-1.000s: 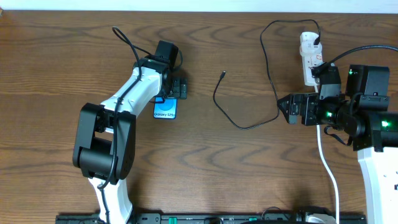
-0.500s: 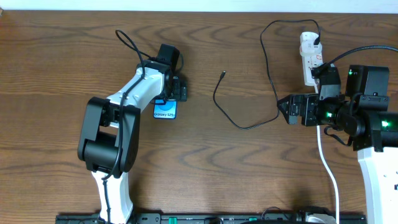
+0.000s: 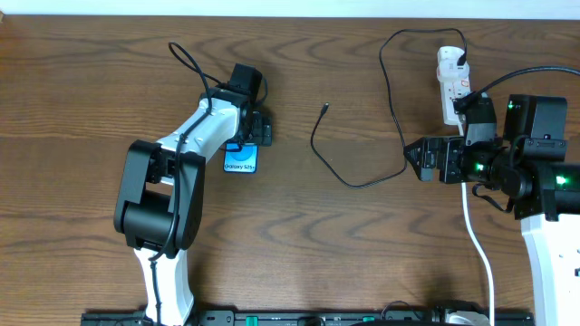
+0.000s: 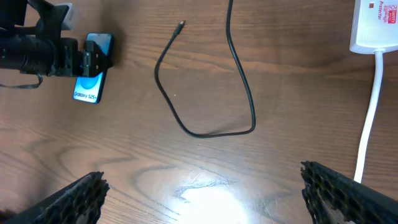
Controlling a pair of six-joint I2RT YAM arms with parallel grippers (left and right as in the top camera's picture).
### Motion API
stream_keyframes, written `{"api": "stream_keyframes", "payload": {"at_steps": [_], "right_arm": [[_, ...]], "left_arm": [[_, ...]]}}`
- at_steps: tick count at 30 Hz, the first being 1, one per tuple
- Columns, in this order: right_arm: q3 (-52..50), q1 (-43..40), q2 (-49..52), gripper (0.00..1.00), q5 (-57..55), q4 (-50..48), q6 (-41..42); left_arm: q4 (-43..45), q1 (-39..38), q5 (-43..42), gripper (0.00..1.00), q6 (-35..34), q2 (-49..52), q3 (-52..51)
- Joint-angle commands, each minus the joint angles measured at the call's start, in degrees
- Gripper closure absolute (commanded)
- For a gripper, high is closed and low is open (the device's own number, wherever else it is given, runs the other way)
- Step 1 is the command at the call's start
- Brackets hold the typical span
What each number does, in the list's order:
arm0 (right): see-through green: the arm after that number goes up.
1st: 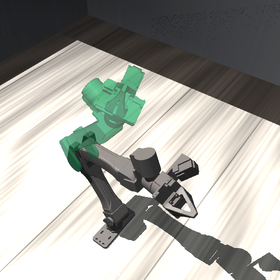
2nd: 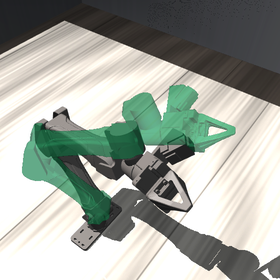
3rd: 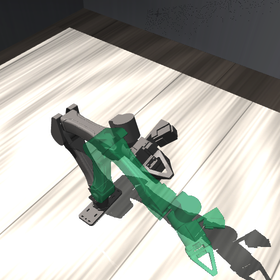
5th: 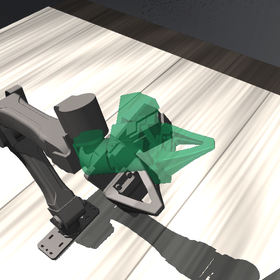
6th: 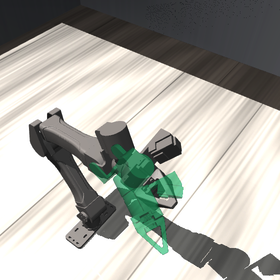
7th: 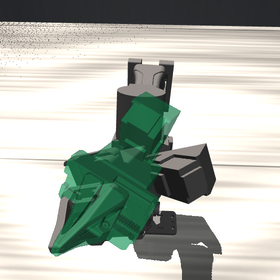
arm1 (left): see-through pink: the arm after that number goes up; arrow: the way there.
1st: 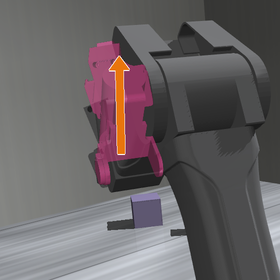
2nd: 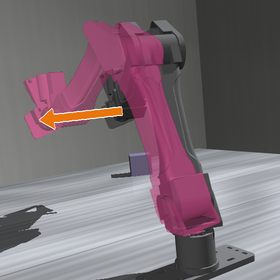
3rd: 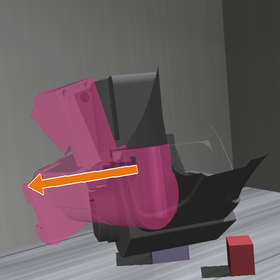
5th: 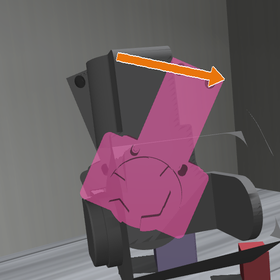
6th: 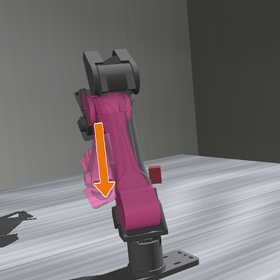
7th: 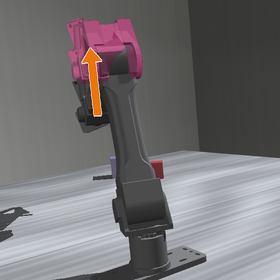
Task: Plug charger to phone and switch on socket
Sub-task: 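Close the left gripper on the phone's top edge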
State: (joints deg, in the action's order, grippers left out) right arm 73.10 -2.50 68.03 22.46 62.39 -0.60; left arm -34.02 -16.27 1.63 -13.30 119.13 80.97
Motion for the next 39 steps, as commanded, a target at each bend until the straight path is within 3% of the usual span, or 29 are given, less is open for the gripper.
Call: {"api": "stream_keyframes", "payload": {"at_steps": [1, 16, 26, 39], "right_arm": [[0.9, 0.3, -0.1, 0.01, 0.0, 0.2, 0.3], [0.9, 0.3, -0.1, 0.01, 0.0, 0.3, 0.3], [0.9, 0.3, -0.1, 0.01, -0.1, 0.2, 0.3], [0.9, 0.3, -0.1, 0.01, -1.1, 0.2, 0.3]], "left_arm": [[0.1, 0.2, -0.8, 0.05, 0.5, 2.1, -0.3], [-1.2, 0.2, -0.8, 0.32, 0.5, 2.1, -0.3], [-1.2, 0.2, -0.8, 0.40, 0.5, 2.0, -0.2], [-1.3, 0.2, -0.8, 0.87, 0.5, 1.7, -0.1]]}}
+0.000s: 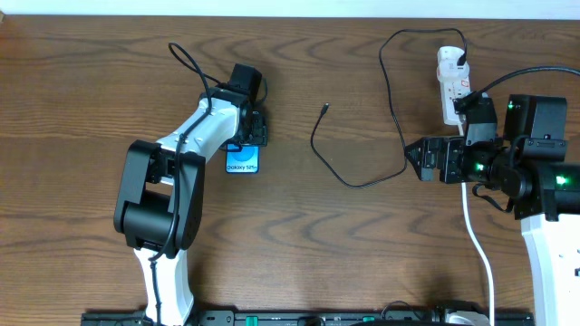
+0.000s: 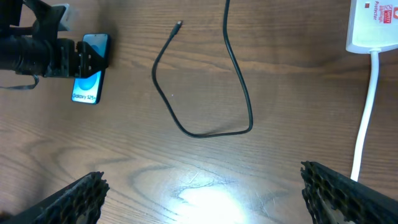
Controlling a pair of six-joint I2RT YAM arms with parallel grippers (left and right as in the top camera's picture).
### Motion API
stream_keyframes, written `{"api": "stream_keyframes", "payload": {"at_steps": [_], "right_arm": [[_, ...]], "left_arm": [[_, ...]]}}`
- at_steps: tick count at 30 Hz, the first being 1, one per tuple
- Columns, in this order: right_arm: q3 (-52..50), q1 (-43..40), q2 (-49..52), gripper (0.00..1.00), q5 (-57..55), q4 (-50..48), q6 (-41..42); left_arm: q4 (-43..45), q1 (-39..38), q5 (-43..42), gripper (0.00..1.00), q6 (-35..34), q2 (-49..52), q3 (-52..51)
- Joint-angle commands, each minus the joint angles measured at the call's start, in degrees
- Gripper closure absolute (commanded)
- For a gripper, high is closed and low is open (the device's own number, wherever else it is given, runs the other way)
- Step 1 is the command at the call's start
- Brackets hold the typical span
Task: Plug charger to phone and switch on socket
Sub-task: 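Close the left gripper on the phone's top edge, then lift the phone with the left gripper and tilt it upright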
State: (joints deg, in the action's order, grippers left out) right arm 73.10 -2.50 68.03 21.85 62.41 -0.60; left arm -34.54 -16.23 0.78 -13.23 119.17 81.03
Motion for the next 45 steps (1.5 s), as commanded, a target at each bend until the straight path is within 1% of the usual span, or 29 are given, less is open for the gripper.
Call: {"api": "stream_keyframes", "payload": {"at_steps": [1, 2, 14, 20, 24, 28, 32, 33, 36, 38, 39, 41, 43, 45], "right_arm": [[0.9, 0.3, -0.1, 0.01, -0.5, 0.2, 0.3], [0.9, 0.3, -0.1, 0.01, -0.5, 0.2, 0.3], [0.9, 0.3, -0.1, 0.01, -0.5, 0.2, 0.3], [0.9, 0.3, -0.1, 0.01, -0.5, 0.2, 0.3], [0.9, 0.3, -0.1, 0.01, -0.5, 0.2, 0.3], [0.9, 0.3, -0.1, 0.01, -0.5, 0.2, 0.3], [0.9, 0.3, -0.1, 0.01, -0.5, 0.1, 1.2], [0.9, 0.3, 0.0, 0.01, -0.5, -0.4, 3.5], [0.9, 0.4, 0.7, 0.01, -0.5, -1.8, 10.3], [0.9, 0.4, 1.4, 0.01, -0.5, -2.5, 13.8], [0.9, 0.4, 2.0, 0.01, -0.5, -2.8, 15.2], [0.9, 0.4, 3.1, 0.01, -0.4, -3.1, 16.7], [0.8, 0.4, 4.3, 0.01, -0.3, -3.3, 16.9], [0.8, 0.4, 5.5, 0.01, -0.3, -3.2, 16.9]], "left_arm": [[-0.8, 0.1, 0.1, 0.89, 0.5, 1.7, -0.1], [-0.8, 0.1, 0.1, 0.92, 0.4, 1.7, -0.1], [-2.0, 0.1, 0.1, 0.93, 0.1, -0.3, 1.5], [-2.1, 0.2, -0.1, 0.93, -2.6, -4.6, 1.5], [-2.3, 0.3, -0.2, 0.92, -5.6, -8.2, 1.5], [-2.5, 0.9, -0.3, 0.92, -10.9, -12.7, 1.5], [-3.4, 1.7, -0.3, 0.92, -18.8, -16.8, 1.5], [-4.1, 1.9, -0.3, 0.93, -22.2, -18.2, 1.5], [-5.7, 1.9, -0.3, 0.93, -29.1, -20.2, 1.5], [-7.3, 1.9, -0.3, 0.92, -34.9, -21.3, 1.5], [-8.5, 1.9, -0.3, 0.93, -38.9, -21.8, 1.5], [-10.5, 1.9, -1.1, 0.93, -45.6, -22.6, 1.5], [-12.4, 1.9, -3.9, 0.92, -51.5, -23.2, 1.5], [-13.8, 1.9, -6.3, 0.92, -54.9, -23.5, 1.5]]}}
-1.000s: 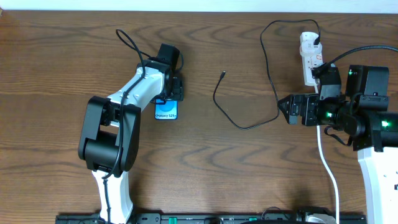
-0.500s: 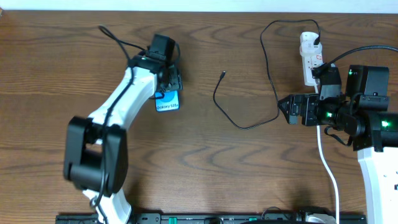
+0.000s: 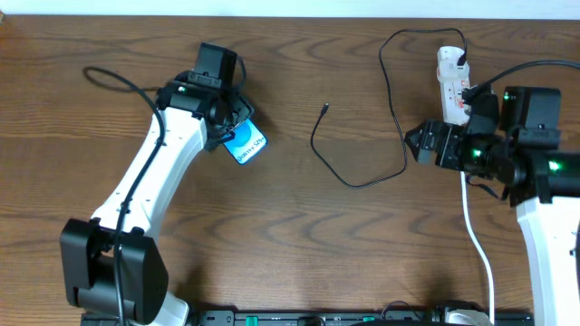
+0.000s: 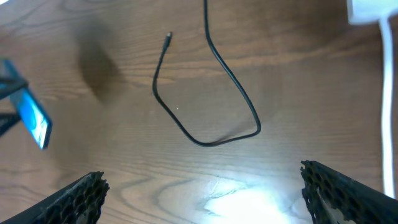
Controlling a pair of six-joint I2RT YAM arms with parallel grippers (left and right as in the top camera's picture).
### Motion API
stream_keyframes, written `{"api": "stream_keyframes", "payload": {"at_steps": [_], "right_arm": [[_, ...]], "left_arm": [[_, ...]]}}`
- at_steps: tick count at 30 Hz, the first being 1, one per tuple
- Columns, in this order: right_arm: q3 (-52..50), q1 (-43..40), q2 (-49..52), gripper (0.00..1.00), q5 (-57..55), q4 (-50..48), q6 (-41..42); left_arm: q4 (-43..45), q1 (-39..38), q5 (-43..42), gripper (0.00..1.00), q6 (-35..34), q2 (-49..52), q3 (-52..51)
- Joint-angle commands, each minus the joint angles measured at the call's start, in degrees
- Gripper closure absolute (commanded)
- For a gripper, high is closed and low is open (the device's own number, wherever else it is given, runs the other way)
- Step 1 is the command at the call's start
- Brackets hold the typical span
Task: Plug charger to phone and switch on socket
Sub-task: 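Lift the phone with the left gripper and tilt it upright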
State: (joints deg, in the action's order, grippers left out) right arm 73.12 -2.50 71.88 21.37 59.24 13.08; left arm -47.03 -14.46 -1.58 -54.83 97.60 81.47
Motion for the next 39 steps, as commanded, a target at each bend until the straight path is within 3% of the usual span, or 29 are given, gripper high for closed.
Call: {"api": "stream_keyframes", "payload": {"at_steps": [1, 4, 8, 12, 26, 39], "right_arm": [[0.8, 0.4, 2.2, 0.01, 0.2, 0.0, 3.2], [0.8, 0.4, 3.6, 0.01, 1.2, -0.1, 3.2], [0.8, 0.4, 4.3, 0.01, 1.7, -0.1, 3.2], [0.7, 0.4, 4.3, 0.01, 1.7, 0.0, 3.2], [0.6, 0.4, 4.3, 0.01, 1.7, 0.1, 3.2], [0.6, 0.4, 4.3, 0.01, 1.7, -0.3, 3.2]], "left_arm": [[-1.9, 0.1, -4.9, 0.93, -14.3, -1.9, 1.0], [-3.1, 0.1, -7.9, 0.93, -15.2, -1.9, 1.0], [-6.7, 0.1, -11.6, 0.93, -23.7, -1.9, 1.0], [-6.8, 0.8, -19.5, 0.92, -26.9, -1.9, 1.0], [-6.5, 6.1, -48.2, 0.93, -27.4, -1.9, 1.0], [-7.0, 6.4, -55.0, 0.93, -29.5, -1.9, 1.0]]}}
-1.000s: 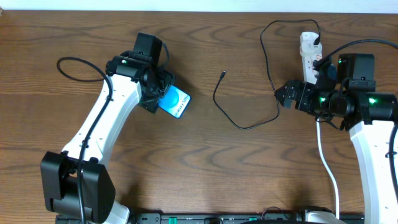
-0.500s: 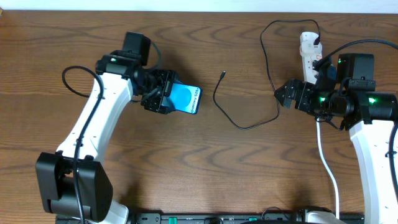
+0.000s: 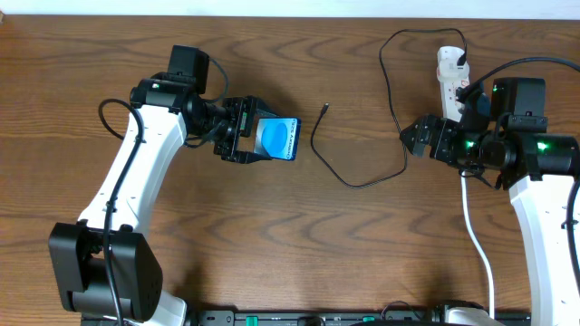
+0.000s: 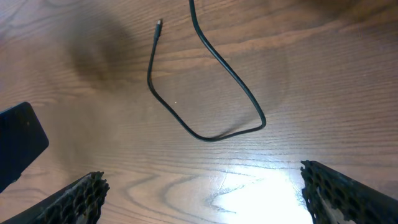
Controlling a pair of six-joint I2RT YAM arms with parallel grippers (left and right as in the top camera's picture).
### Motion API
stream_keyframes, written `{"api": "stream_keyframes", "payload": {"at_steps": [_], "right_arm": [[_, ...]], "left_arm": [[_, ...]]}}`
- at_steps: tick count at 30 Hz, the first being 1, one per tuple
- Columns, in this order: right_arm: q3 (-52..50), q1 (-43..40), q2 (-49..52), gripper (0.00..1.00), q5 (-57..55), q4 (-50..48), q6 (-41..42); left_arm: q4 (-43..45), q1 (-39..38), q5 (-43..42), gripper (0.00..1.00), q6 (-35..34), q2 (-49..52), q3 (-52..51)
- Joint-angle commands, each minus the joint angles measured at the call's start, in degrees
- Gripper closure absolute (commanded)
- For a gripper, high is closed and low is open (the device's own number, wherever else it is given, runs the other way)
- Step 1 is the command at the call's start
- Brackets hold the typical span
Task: Plug charger to phone and switch on socket
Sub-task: 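Lift the phone with the left gripper and tilt it upright, then move the right gripper to the phone and grasp its side edge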
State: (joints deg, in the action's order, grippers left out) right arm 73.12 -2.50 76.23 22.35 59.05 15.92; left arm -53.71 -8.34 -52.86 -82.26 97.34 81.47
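My left gripper (image 3: 254,138) is shut on one end of the phone (image 3: 279,140), holding it above the table with its blue screen facing up. The phone's free end points right, toward the black charger cable's plug tip (image 3: 324,109). That cable (image 3: 362,185) loops across the table and runs up to the white power strip (image 3: 449,83). In the right wrist view the plug tip (image 4: 159,23) and cable loop (image 4: 205,137) lie ahead, and the phone (image 4: 18,142) shows dark at the left edge. My right gripper (image 4: 205,199) is open and empty, hovering right of the loop.
A thick white cord (image 3: 478,249) runs from the power strip down the table's right side, under my right arm. The brown wooden table (image 3: 299,254) carries nothing else. A bright glare patch (image 4: 249,193) lies on the wood under the right gripper.
The left arm has carried the phone to the right, nearer the plug tip, and turned it level with its length pointing right. The right gripper has shifted slightly up and left, still open.
At first the phone lay flat on the table with my left gripper at its top end, and it stayed so at the second moment. Then the phone was held tilted off the table. Now it hangs level near the plug tip. The cable has not moved.
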Motion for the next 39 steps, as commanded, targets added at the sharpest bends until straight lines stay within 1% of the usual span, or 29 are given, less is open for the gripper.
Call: {"api": "stream_keyframes", "payload": {"at_steps": [1, 14, 20, 27, 34, 39], "right_arm": [[0.6, 0.4, 0.0, 0.01, 0.7, -0.1, 0.4], [0.6, 0.4, 0.0, 0.01, 0.7, -0.5, 0.4], [0.6, 0.4, 0.0, 0.01, 0.7, -0.5, 0.4], [0.6, 0.4, 0.0, 0.01, 0.8, -0.5, 1.0], [0.6, 0.5, 0.0, 0.01, 2.1, -0.6, 1.2], [0.6, 1.8, 0.0, 0.01, 2.0, -1.3, 1.5]], "left_arm": [[-0.2, 0.2, -3.8, 0.93, -2.5, -1.7, 1.0], [-0.3, 0.2, -5.3, 0.93, -2.6, -1.7, 1.0], [-0.2, 0.2, -5.2, 0.93, -4.5, -1.7, 1.0], [-0.2, 0.2, -4.9, 0.93, -4.7, -1.6, 1.0], [-0.2, 0.2, -1.5, 0.93, -4.7, -1.6, 0.9], [-0.2, 0.2, -1.4, 0.93, -4.6, -1.6, 0.9]]}}
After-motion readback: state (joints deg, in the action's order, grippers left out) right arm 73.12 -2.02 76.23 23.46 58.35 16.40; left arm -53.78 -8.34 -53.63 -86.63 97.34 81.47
